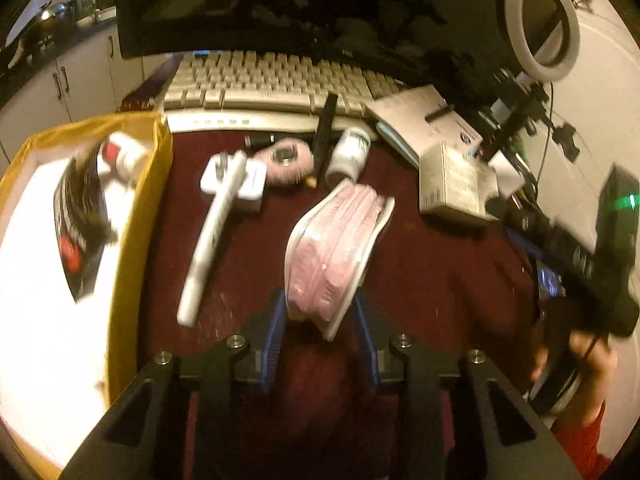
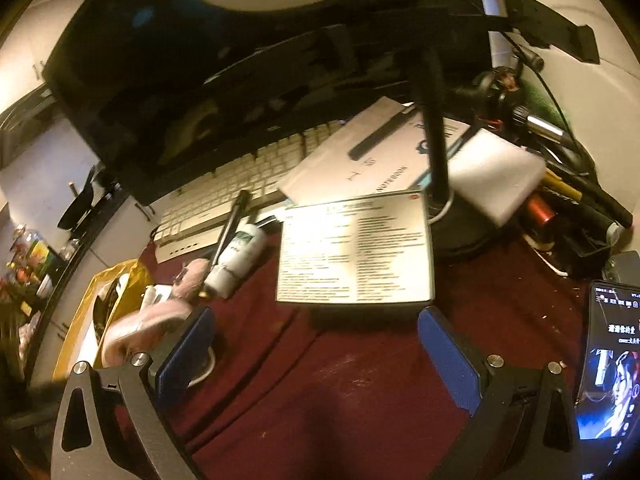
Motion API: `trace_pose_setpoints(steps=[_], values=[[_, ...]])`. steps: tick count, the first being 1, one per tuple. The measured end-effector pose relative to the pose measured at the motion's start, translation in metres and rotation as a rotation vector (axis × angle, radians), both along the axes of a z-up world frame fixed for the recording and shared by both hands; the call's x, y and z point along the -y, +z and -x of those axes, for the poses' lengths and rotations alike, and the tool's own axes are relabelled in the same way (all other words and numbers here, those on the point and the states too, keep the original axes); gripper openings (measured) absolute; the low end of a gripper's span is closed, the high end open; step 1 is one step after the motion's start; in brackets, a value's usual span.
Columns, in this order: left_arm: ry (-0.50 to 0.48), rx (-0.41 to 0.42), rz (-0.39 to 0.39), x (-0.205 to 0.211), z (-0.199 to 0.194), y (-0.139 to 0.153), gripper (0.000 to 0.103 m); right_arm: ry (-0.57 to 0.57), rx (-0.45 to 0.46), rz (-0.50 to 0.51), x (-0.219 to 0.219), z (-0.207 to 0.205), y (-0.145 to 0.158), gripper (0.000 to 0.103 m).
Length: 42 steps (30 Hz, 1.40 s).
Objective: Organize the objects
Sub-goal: 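Move the left tool back over the desk toward the clear cartoon pouch, then grasp the clear cartoon pouch with the left tool and lift it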
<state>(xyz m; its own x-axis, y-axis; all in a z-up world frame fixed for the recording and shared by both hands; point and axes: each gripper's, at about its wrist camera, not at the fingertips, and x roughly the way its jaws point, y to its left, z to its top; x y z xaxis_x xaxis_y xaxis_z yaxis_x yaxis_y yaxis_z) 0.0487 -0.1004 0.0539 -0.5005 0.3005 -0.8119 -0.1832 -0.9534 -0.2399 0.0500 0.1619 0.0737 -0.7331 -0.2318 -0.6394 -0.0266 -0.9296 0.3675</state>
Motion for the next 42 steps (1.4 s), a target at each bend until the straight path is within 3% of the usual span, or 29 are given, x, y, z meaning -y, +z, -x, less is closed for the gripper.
trace_pose_setpoints(steps=[5,9,13,18,23,25,27,31,36,42], values=[[-0.007,-0.016,0.032,0.000,-0.001,-0.004,0.034,0.034,0.006,0.025,0.004,0.004,0.002,0.103],[-0.021,-0.066,0.038,-0.005,0.004,0.000,0.056,0.059,0.011,0.009,0.014,0.005,0.003,0.103],[-0.011,-0.075,0.016,-0.008,0.017,-0.003,0.056,0.088,0.011,0.010,0.026,0.007,0.007,0.103],[0.033,-0.017,-0.059,-0.004,0.030,-0.017,0.040,0.133,0.007,0.003,0.043,0.010,0.012,0.103],[0.073,0.013,-0.144,0.006,0.030,-0.023,0.040,0.151,0.030,0.024,0.050,0.017,0.013,0.103],[0.091,0.006,-0.178,0.013,0.028,-0.024,0.053,0.182,0.043,0.060,0.055,0.023,0.016,0.103],[0.131,-0.005,-0.211,0.022,0.028,-0.024,0.079,0.202,0.032,0.053,0.065,0.030,0.022,0.103],[0.192,-0.014,-0.301,0.038,0.029,-0.023,0.080,0.206,0.009,0.024,0.077,0.035,0.027,0.103],[0.206,0.017,-0.270,0.032,0.044,-0.035,0.080,0.200,0.044,0.017,0.081,0.039,0.015,0.103],[0.182,-0.027,-0.197,0.015,0.055,-0.036,0.079,0.187,0.059,-0.006,0.076,0.044,0.013,0.103]])
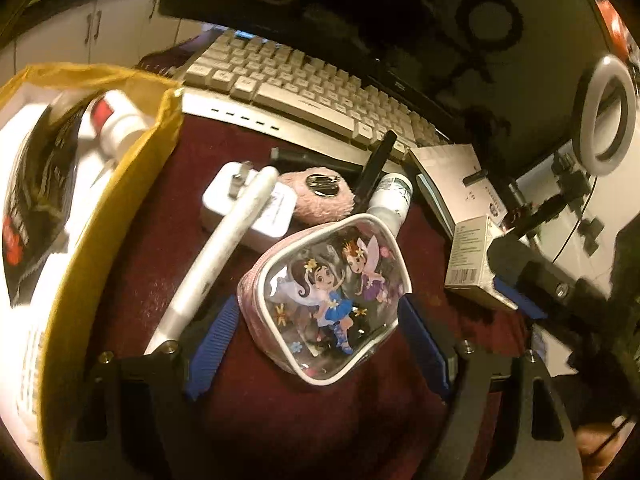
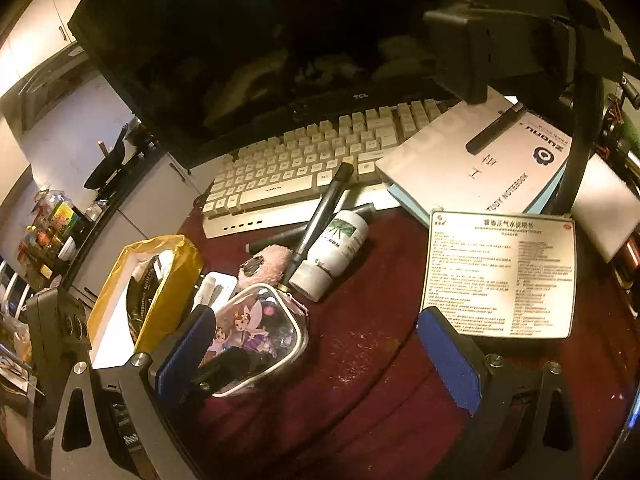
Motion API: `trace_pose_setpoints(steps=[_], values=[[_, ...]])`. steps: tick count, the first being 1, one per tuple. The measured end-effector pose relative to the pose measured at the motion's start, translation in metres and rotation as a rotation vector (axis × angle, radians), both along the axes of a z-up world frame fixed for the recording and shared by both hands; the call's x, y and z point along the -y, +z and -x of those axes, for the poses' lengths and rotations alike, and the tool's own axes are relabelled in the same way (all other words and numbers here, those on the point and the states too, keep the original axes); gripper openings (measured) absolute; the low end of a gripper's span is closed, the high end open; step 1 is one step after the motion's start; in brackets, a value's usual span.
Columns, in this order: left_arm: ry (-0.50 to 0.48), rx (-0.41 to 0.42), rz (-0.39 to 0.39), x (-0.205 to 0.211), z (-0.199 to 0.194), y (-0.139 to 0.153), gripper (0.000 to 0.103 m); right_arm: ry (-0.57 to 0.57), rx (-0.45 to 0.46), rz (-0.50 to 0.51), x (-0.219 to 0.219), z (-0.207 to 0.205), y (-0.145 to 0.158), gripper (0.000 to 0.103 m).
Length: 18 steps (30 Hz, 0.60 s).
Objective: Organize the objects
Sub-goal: 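Grasp the clear cartoon pouch with the left tool and lift it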
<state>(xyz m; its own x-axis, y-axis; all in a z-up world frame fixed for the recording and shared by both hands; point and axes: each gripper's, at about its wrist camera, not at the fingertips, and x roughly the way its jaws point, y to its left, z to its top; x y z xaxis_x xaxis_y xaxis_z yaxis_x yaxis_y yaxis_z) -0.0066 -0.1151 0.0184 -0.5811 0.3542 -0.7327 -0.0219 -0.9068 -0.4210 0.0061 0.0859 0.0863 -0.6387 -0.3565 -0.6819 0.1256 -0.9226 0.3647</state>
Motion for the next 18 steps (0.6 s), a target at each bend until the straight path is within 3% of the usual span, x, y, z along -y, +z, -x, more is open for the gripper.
trace_pose_setpoints(steps=[1,2,3,5,11,15,18], values=[[-0.008,-0.010,0.030,-0.004,0.000,0.000,0.072,-0.003,-0.003,-0.001,-0.001,0.001,0.001,0.103],[-0.017,-0.015,0.060,-0.007,0.000,0.000,0.052,-0.006,-0.004,-0.001,-0.001,0.002,0.002,0.103],[-0.035,-0.020,0.054,-0.008,-0.001,0.000,0.042,-0.008,-0.004,0.000,-0.002,0.002,0.003,0.103],[-0.056,-0.036,0.040,-0.008,-0.006,0.004,0.033,-0.008,-0.006,-0.002,-0.003,0.003,0.003,0.103],[-0.122,-0.055,0.021,-0.007,-0.026,0.014,0.022,-0.001,-0.005,-0.006,0.000,0.004,0.002,0.103],[-0.174,-0.035,-0.004,-0.004,-0.046,0.010,0.020,0.010,0.004,-0.015,0.004,0.008,0.000,0.103],[-0.230,0.008,-0.015,-0.009,-0.057,0.002,0.009,0.039,0.013,-0.015,0.013,0.011,-0.002,0.103]])
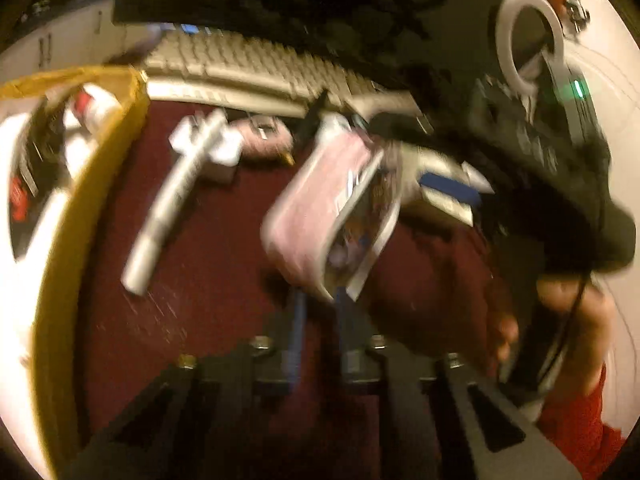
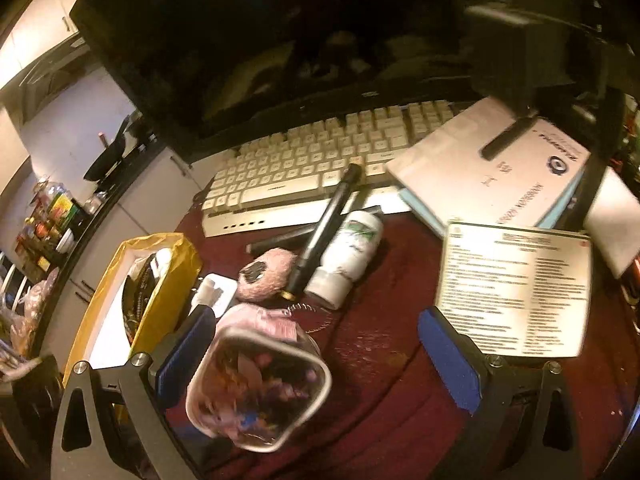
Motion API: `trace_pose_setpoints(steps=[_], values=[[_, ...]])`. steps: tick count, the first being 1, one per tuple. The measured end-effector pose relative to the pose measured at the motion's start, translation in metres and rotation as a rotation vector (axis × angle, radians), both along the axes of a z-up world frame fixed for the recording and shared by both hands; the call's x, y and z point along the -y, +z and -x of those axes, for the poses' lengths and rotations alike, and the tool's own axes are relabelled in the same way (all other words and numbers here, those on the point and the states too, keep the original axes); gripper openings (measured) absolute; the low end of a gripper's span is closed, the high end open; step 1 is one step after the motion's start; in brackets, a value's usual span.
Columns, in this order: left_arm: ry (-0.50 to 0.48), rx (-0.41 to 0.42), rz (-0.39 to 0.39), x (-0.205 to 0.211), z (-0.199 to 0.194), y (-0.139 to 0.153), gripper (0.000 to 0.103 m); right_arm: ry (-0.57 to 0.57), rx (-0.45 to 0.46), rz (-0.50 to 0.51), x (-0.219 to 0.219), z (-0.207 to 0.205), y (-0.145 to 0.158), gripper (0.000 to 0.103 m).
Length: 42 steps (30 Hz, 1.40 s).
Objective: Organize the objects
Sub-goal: 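Grasp the clear cartoon pouch with the left tool and lift it, then lift the cartoon pouch with the left tool while the right tool grasps the white pill bottle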
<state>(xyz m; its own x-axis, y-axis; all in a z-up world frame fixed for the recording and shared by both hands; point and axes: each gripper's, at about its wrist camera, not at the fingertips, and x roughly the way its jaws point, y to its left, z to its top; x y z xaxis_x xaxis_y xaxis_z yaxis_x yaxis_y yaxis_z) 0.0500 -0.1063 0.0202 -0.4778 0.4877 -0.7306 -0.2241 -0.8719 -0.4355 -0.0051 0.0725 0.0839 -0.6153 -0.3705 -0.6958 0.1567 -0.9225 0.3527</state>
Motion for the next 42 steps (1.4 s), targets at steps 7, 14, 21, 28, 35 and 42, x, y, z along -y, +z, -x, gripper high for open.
trace_pose_setpoints(steps=[7,14,21,28,35,42], values=[[0.079,-0.034,0.085,0.012,-0.004,0.007,0.025,0.051,0.030,0.007,0.015,0.002,-0.007,0.103],[0.066,-0.168,0.187,-0.002,0.027,0.029,0.090,-0.008,0.015,0.044,-0.003,0.000,-0.001,0.103],[-0.096,-0.260,0.529,-0.058,0.041,0.014,0.091,-0.050,-0.008,0.084,-0.030,-0.009,0.007,0.103],[-0.129,-0.219,0.521,-0.068,0.060,-0.003,0.097,-0.081,0.001,0.112,-0.053,-0.016,0.004,0.103],[-0.178,-0.241,0.590,-0.086,0.055,-0.013,0.085,-0.098,-0.038,0.117,-0.067,-0.025,0.015,0.103],[-0.115,-0.173,0.407,-0.074,0.046,-0.007,0.025,-0.093,-0.018,0.106,-0.061,-0.022,0.007,0.103]])
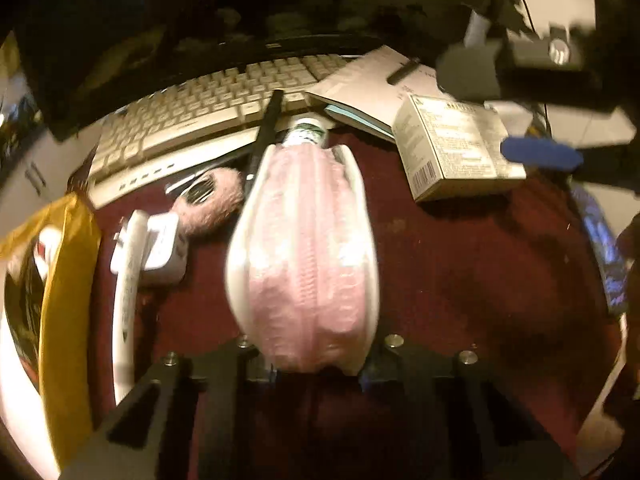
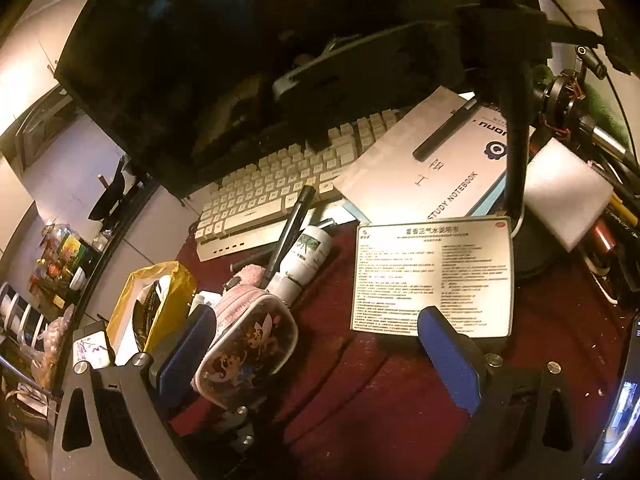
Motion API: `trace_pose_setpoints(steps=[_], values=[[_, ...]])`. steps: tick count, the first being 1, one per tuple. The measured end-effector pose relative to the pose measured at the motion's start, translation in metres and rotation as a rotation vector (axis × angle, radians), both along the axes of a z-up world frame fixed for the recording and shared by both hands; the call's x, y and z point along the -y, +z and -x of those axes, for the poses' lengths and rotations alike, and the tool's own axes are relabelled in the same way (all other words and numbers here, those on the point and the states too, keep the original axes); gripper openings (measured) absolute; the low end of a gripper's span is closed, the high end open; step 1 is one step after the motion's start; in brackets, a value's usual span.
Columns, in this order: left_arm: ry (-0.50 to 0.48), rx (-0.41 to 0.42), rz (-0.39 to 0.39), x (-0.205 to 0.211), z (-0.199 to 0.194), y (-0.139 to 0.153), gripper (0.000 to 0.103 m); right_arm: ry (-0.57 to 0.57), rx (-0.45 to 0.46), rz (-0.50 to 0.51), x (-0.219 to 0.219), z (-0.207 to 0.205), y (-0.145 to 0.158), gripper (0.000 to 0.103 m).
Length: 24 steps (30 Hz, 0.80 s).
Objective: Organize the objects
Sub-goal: 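Lift the cartoon pouch with the left tool while the right tool grasps the white pill bottle, then carry the pouch over the tray with the left tool while the right tool carries the pill bottle there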
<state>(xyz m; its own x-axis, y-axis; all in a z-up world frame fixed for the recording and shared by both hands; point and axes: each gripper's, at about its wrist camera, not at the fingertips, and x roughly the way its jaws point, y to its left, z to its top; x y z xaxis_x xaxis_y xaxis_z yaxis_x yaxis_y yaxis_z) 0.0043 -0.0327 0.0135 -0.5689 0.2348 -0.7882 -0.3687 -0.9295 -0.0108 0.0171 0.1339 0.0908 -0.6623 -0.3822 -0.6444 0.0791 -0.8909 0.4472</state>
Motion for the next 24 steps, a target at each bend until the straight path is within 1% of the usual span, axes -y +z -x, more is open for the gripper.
trace_pose_setpoints(steps=[3,5,8,10,12,13,15,18,19,20,22,24], values=[[0.017,-0.003,-0.094,0.012,-0.016,0.008,0.025,0.004,0.012,-0.021,0.005,0.002,-0.004,0.103],[0.031,-0.011,-0.116,0.020,-0.028,0.011,0.025,0.004,0.018,-0.030,0.008,0.004,-0.006,0.103],[0.046,-0.009,-0.175,0.038,-0.055,0.019,0.025,0.012,0.021,-0.055,0.017,0.007,-0.006,0.103],[0.052,-0.030,-0.192,0.049,-0.072,0.025,0.025,0.037,0.012,-0.077,0.030,0.009,-0.003,0.096],[0.060,-0.051,-0.202,0.059,-0.088,0.032,0.025,0.073,-0.005,-0.110,0.048,0.012,0.000,0.076],[0.067,-0.057,-0.208,0.065,-0.094,0.035,0.025,0.088,-0.009,-0.114,0.055,0.015,0.001,0.073],[0.085,-0.062,-0.215,0.076,-0.107,0.039,0.025,0.089,0.009,-0.126,0.069,0.028,-0.005,0.068],[0.114,-0.078,-0.227,0.092,-0.114,0.048,0.025,0.032,0.056,-0.152,0.076,0.049,-0.016,0.063],[0.127,-0.084,-0.228,0.098,-0.116,0.051,0.025,-0.002,0.071,-0.198,0.080,0.059,-0.021,0.063],[0.140,-0.089,-0.226,0.104,-0.117,0.054,0.025,-0.016,0.083,-0.217,0.083,0.066,-0.025,0.063],[0.160,-0.103,-0.228,0.112,-0.119,0.060,0.025,-0.040,0.114,-0.233,0.085,0.079,-0.032,0.060],[0.178,-0.120,-0.220,0.121,-0.117,0.064,0.025,-0.058,0.120,-0.260,0.088,0.088,-0.034,0.059]])
